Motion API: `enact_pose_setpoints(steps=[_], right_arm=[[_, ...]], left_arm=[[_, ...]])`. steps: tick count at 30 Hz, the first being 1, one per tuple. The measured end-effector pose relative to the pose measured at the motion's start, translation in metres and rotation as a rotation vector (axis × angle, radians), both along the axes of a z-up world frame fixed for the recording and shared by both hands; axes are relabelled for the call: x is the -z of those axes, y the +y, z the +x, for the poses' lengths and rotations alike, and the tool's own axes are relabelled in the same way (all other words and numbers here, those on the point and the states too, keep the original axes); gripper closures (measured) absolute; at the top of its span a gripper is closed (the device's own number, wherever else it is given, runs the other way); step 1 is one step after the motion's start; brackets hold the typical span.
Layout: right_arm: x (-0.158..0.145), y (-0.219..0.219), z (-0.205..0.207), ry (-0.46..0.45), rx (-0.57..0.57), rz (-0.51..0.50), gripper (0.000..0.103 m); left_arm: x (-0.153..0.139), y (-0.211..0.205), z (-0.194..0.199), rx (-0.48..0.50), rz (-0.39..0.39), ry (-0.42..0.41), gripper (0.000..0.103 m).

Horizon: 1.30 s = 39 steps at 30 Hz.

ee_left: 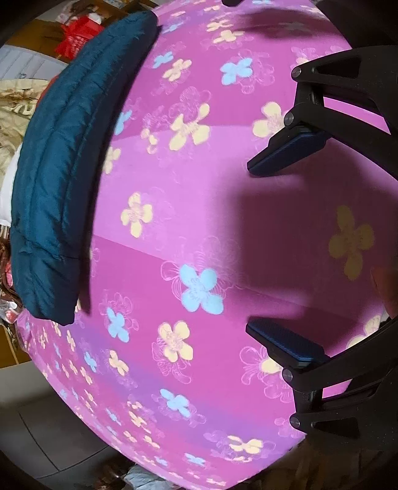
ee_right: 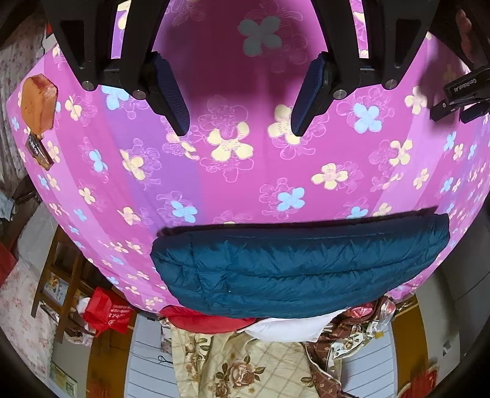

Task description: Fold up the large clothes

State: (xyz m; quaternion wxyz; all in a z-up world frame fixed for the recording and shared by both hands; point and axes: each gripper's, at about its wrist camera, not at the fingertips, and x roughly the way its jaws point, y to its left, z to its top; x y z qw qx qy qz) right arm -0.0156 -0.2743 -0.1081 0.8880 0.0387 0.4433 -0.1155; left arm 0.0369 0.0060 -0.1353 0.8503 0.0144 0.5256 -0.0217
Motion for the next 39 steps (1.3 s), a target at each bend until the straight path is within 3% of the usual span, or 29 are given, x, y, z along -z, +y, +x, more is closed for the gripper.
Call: enact_pose_setpoints(steps=[18,19,21,25,31,36,39], right_arm=[[-0.005,-0.008,0.001,-0.018,0.019,0.021,0.037],[-0.006,-0.01,0.001,-0.02,0.023,0.028,0.037],[-0.008,-0.016,0.002,-0.024,0.028,0.025,0.037],[-0.019,-0.036,0.007,-0.044,0.048,0.028,0.037],[-0.047,-0.089,0.042,-0.069,0.097,0.017,0.037],[-0.063,-0.135,0.094,-0.077,0.116,0.049,0.036],[-0.059,-0.167,0.135,-0.049,0.119,0.153,0.036]], left_arm=[[0.002,0.003,-0.008,-0.016,0.014,-0.086,0.002],[0.001,0.001,-0.008,-0.006,0.028,-0.078,0.004],[-0.007,0.0,-0.01,0.009,0.039,-0.09,0.025],[-0.045,0.012,-0.003,0.009,-0.064,-0.157,0.029],[-0.098,0.047,0.061,-0.03,-0.093,-0.204,0.029],[-0.108,0.078,0.139,-0.047,-0.208,-0.122,0.028],[-0.111,0.088,0.185,-0.043,-0.257,-0.097,0.028]])
